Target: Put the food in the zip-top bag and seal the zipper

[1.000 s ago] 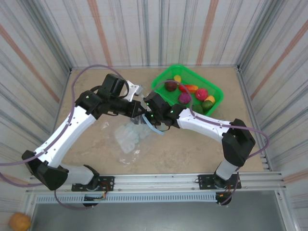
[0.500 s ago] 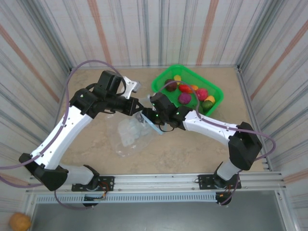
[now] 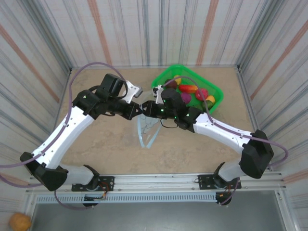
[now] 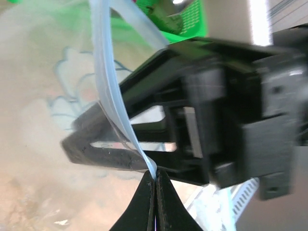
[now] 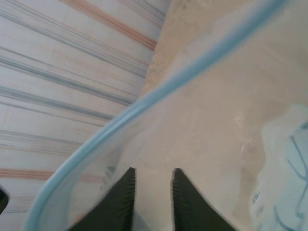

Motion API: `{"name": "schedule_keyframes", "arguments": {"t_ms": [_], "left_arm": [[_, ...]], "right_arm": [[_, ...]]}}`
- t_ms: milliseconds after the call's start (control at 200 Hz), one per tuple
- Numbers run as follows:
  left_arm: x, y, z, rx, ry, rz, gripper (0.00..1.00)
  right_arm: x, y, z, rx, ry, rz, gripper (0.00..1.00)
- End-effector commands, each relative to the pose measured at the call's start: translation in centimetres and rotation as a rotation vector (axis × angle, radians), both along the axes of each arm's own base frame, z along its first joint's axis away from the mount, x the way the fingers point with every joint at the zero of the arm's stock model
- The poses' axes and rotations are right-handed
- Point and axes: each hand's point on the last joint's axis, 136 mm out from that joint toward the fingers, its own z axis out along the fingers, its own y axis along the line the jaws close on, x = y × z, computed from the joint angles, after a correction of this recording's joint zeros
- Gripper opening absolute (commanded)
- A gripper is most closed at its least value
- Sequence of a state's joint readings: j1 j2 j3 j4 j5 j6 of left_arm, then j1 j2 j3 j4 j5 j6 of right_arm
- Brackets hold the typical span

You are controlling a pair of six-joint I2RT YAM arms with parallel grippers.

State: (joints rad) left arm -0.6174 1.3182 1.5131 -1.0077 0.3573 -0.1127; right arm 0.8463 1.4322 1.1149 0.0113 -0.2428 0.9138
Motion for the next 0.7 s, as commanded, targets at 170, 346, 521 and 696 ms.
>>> {"name": "schedule_keyframes", "arguments": {"t_ms": [170, 346, 521, 696], "left_arm": [[1.8, 1.7, -2.6, 0.092, 0.001, 0.075, 0.00], [2.9, 0.5, -2.8, -0.052, 0.065, 0.101, 0.00], [4.7, 0.2, -4.2, -0.189, 0.160, 0.156, 0.00], [5.4, -0.5, -5.6, -0.252, 0.216, 0.160, 0.00]], "right_arm": [[-0.3, -4.0, 2.8, -0.048, -0.100, -0.003, 0.47], [0.2, -7.5, 2.7, -0.134, -0.128, -0.020, 0.71], [3.8, -16.4, -2.0, -0.449, -0.060, -0.317, 0.73], [5.8, -23.6, -7.5, -0.653, 0.109, -0.486, 0.65]]}}
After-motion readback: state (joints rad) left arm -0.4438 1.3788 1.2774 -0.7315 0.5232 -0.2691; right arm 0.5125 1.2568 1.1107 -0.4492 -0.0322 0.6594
